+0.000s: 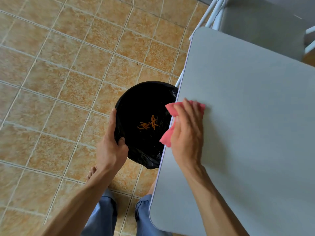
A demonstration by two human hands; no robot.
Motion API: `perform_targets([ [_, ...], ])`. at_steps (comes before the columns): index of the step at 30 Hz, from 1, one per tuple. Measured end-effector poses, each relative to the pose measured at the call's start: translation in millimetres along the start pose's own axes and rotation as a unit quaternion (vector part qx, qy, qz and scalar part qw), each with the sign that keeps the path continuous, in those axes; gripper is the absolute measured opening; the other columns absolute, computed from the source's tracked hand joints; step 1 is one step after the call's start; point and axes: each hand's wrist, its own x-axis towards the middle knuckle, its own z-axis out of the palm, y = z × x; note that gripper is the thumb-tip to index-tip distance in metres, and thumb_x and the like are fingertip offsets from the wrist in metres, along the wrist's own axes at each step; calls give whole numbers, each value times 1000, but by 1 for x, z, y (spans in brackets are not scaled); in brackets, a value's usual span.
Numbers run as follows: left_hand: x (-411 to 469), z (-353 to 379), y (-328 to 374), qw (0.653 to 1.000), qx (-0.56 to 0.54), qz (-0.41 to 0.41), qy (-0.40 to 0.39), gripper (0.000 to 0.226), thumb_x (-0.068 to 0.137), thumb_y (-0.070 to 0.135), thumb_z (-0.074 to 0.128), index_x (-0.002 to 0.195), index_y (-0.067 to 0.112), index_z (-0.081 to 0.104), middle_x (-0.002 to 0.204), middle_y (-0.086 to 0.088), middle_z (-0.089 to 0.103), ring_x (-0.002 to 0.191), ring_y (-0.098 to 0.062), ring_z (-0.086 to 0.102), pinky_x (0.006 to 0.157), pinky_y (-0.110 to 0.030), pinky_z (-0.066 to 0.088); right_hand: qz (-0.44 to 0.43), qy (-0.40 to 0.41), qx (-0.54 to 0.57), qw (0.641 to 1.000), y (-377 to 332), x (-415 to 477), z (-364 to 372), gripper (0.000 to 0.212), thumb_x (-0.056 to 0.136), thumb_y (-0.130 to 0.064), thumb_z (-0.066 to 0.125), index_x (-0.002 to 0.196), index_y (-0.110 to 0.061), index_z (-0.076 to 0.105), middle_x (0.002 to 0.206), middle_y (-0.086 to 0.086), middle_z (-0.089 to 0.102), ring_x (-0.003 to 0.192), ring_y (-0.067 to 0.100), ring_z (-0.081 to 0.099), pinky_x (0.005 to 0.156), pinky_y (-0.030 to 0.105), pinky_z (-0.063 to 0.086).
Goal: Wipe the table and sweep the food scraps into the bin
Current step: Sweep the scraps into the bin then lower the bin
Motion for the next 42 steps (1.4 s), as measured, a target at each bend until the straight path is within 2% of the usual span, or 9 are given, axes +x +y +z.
perform_targets([
  [4,4,-16,-9,1000,-17,-12,3,94,88,-3,51,153,49,8,135,-13,60,68,12,37,71,-43,53,26,9,-67,997,31,-2,-23,38,100,-5,56,137,-9,61,155,12,49,148,37,37,121,52,31],
  [9,7,-34,-18,1000,-2,-11,10,92,89,-3,50,154,48,8,145,-8,53,85,-30,60,67,-32,47,75,-69,-149,984,39,-5,-45,45,104,-28,41,146,-18,54,164,7,36,155,33,24,119,58,26],
  [13,13,-51,-37,999,-14,-30,30,92,89,-1,50,152,51,8,137,-9,59,58,-5,49,59,-42,54,23,-44,-75,996,-16,-6,-46,46,102,-23,49,146,-12,54,162,12,39,155,31,24,128,46,16],
  [16,20,-64,-52,998,-26,-42,38,92,89,-1,50,151,53,8,143,10,47,65,0,52,63,-37,53,-31,-100,-4,994,-70,-16,-18,47,104,-13,48,151,-15,47,164,11,34,156,27,22,128,42,18],
  [21,32,-89,-76,996,-36,-75,41,92,90,0,52,149,57,10,156,2,38,75,6,52,60,-25,50,36,-170,-23,985,-93,-3,42,61,106,-13,44,161,-33,24,171,14,4,159,31,2,127,51,17],
  [25,48,-107,-93,993,-55,-99,29,92,90,-1,50,149,58,11,155,8,37,76,8,48,69,-36,57,137,-269,-20,953,-94,8,77,92,97,7,46,159,-48,7,171,2,-17,153,34,27,99,48,54],
  [28,66,-104,-109,995,-30,-94,22,96,87,-1,48,147,62,8,155,8,39,78,-11,65,51,-28,52,181,-324,6,929,-94,4,96,99,94,15,42,160,-47,2,172,0,-7,148,28,37,73,30,53],
  [34,113,-78,-145,996,-5,-88,-14,100,79,-3,44,149,57,8,157,11,36,130,-23,52,88,-35,54,205,-298,18,932,-76,-10,151,100,93,18,41,160,-45,3,172,-2,6,150,25,32,82,22,39],
  [42,157,-49,-171,993,55,-76,-68,97,80,4,47,152,51,3,147,-8,52,121,-33,59,94,-41,54,234,-239,-5,942,-46,-19,203,97,91,18,43,162,-36,6,168,2,20,147,24,33,104,26,36],
])
